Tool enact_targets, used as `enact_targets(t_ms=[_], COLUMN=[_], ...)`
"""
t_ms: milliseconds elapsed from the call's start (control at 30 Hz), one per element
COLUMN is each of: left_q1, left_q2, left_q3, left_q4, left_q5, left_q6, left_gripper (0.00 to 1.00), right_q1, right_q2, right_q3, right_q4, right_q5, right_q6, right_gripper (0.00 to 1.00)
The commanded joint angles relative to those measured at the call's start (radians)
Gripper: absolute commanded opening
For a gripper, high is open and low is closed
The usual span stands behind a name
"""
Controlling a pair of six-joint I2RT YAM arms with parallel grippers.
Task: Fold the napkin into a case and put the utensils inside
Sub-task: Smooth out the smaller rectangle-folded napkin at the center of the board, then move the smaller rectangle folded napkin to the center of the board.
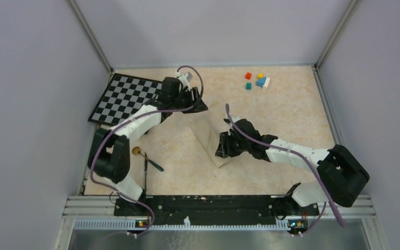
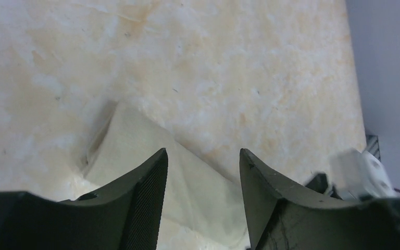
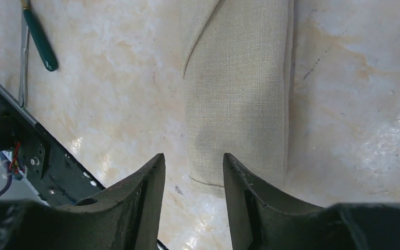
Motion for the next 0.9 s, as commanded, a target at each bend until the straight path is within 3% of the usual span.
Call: enact_targets(t_ms=[0, 233, 400, 500, 633, 700, 800, 867], left_q1=[-0.003, -0.004, -0.004, -0.002, -0.002, 0.000, -0.019, -0.065], left_q2=[-0.200, -0.364, -0.386, -0.358, -0.293, -0.206, -0.031, 0.058], left_q3=[-0.170, -0.388, -0.489, -0.501, -0.474, -0.427, -0.314, -0.252], left_q4=[0.016, 0.018, 0.055, 0.036, 0.040, 0.082, 0.105, 0.107], left_q5=[0.057, 0.086, 0.044, -0.052, -0.173, -0.113, 0.066, 0.084], left_q6=[0.002, -0.018, -0.045, -0.050, -0.031, -0.007, 0.011, 0.010], left_gripper=[0.60, 0.61, 0.61, 0.61, 0.63, 0.64, 0.87, 0.87], right_q1=[-0.002, 0.045, 0.207, 0.236, 0.205, 0.136, 0.016, -0.057], right_q2=[0.054, 0.065, 0.113, 0.101, -0.049, -0.117, -0.236, -0.318], right_q3=[0.002, -0.134, -0.127, -0.080, -0.013, 0.009, -0.005, -0.010], right_q4=[0.007, 0.069, 0.306, 0.404, 0.192, 0.051, -0.063, -0.128], right_q5=[-0.004, 0.065, -0.024, -0.136, -0.048, -0.010, -0.010, -0.009], right_q6=[-0.008, 0.092, 0.244, 0.260, 0.175, 0.133, 0.088, 0.060], right_gripper=[0.45, 0.44, 0.44, 0.45, 0.53, 0.55, 0.56, 0.57])
